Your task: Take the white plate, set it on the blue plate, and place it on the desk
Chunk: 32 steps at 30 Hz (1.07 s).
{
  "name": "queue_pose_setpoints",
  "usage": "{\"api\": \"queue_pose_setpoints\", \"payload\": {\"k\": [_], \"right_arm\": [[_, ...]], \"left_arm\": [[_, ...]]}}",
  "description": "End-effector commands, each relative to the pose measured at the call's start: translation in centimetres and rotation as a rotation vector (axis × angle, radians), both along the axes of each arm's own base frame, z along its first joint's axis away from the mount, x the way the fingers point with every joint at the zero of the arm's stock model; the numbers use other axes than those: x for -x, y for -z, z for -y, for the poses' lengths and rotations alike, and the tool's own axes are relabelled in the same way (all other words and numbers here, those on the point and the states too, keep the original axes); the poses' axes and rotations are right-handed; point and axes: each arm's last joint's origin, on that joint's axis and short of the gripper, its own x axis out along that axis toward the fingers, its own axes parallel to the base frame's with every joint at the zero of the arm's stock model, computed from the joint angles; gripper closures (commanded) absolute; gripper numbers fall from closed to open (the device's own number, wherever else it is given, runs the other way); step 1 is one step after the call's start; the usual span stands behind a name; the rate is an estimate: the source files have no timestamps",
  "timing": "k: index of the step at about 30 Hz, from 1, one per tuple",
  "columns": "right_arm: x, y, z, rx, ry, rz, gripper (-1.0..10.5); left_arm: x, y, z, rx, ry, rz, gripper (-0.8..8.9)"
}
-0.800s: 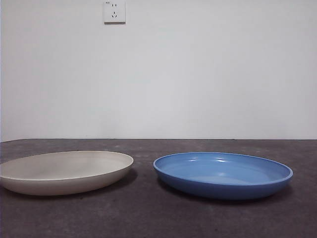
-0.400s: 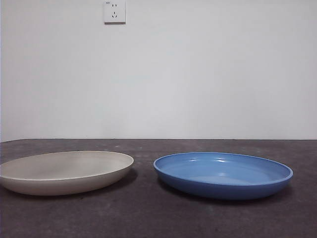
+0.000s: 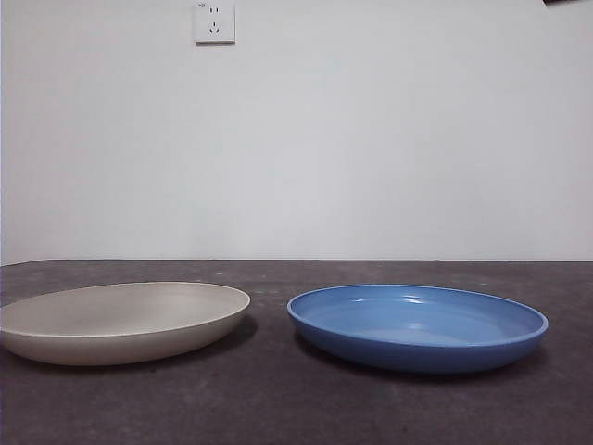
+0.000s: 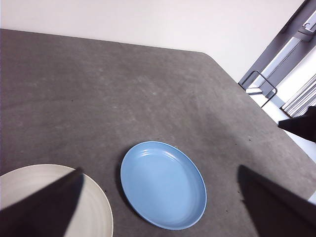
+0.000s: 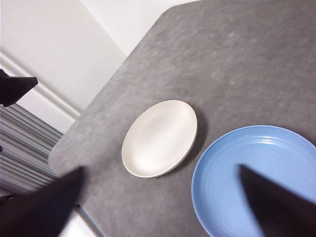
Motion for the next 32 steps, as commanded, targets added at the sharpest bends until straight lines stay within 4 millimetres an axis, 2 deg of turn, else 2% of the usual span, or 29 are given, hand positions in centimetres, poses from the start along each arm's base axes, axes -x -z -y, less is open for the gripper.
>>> {"api": "queue_pose_setpoints", "payload": {"k": [1,6,11,14,17,21,29,32], "right_arm": [[-0.1,-0.5,0.0,0.006,-0.002,0.027,2.7],[-0.1,-0.5,0.0,0.005,-0.004,0.027,2.7],[-0.1,-0.4,0.0,0.004,-0.005,0.026,2.7],[0.0,-0.4,-0.1,-0.004,-0.023,0.022,2.7],[0.0,-0.5,-0.1,-0.014,-0.042,0.020,2.7],[0.1,-0.5,-0.2,-0.030,-0.075,0.016,2.7],[0.2,-0.5,-0.4,-0.043,-0.114,0.012,2.7],[0.3,-0.5,-0.5,-0.042,-0.119,0.011,2.7]], "left_arm": [[0.1,-0.4,0.0,0.010,0.003,-0.009,2.49],[0.1,0.1,-0.2,-0.004,-0.020,-0.115,2.50],[-0.7,-1.3,-1.5,-0.022,-0.091,-0.216,2.55],[-2.3,-2.0,-2.4,-0.020,-0.077,-0.308,2.55],[-4.5,-1.8,-3.3,-0.035,-0.103,-0.384,2.55],[-7.7,0.1,-4.2,-0.045,-0.124,-0.492,2.54],[-13.5,5.8,-5.7,-0.089,-0.123,-0.732,2.54],[-15.1,7.9,-5.9,-0.104,-0.108,-0.797,2.54]]}}
